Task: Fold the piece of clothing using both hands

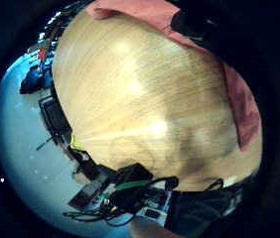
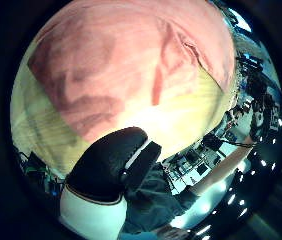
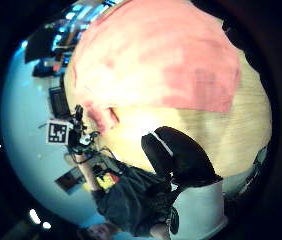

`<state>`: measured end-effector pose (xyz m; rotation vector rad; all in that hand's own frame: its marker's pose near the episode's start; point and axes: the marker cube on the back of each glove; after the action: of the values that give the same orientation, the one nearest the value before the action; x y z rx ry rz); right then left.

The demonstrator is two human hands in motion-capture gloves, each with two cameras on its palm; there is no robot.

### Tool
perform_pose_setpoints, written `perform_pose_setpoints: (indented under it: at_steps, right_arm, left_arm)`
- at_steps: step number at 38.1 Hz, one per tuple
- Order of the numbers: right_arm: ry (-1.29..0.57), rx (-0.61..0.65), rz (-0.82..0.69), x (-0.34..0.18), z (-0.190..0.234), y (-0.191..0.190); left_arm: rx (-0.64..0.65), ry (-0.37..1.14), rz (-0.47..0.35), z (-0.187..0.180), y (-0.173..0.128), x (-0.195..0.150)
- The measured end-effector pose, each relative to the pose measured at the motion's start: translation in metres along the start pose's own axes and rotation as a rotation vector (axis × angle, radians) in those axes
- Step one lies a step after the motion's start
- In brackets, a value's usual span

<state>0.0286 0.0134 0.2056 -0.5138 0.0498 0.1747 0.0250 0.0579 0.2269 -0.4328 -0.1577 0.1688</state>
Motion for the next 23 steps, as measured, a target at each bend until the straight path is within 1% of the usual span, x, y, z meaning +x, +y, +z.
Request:
perform_pose_setpoints:
  at_steps: [2,4,9,13,16,20,23]
  right_arm:
    - [0.015,0.078,-0.080,-0.007,0.001,0.022]
    - [0.029,0.094,-0.121,-0.012,0.006,0.033]
    - [0.063,0.085,-0.132,-0.018,0.020,0.026]
    - [0.095,0.065,-0.163,-0.022,0.034,0.019]
    - [0.104,0.062,-0.158,-0.021,0.043,0.012]
    - [0.097,0.033,-0.140,-0.018,0.052,0.007]
    - [0.081,0.082,-0.156,-0.018,0.054,0.005]
  left_arm:
    - [-0.016,-0.007,-0.002,0.004,-0.001,0.000]
    - [-0.029,-0.016,0.000,0.008,-0.002,0.001]
    - [-0.080,-0.041,0.002,0.017,-0.004,0.002]
    - [-0.130,-0.061,-0.029,0.025,-0.004,0.000]
    - [-0.088,-0.052,-0.013,0.025,-0.009,0.000]
    - [0.030,-0.057,-0.017,0.019,-0.017,-0.001]
    - [0.130,-0.092,-0.011,0.013,-0.021,-0.001]
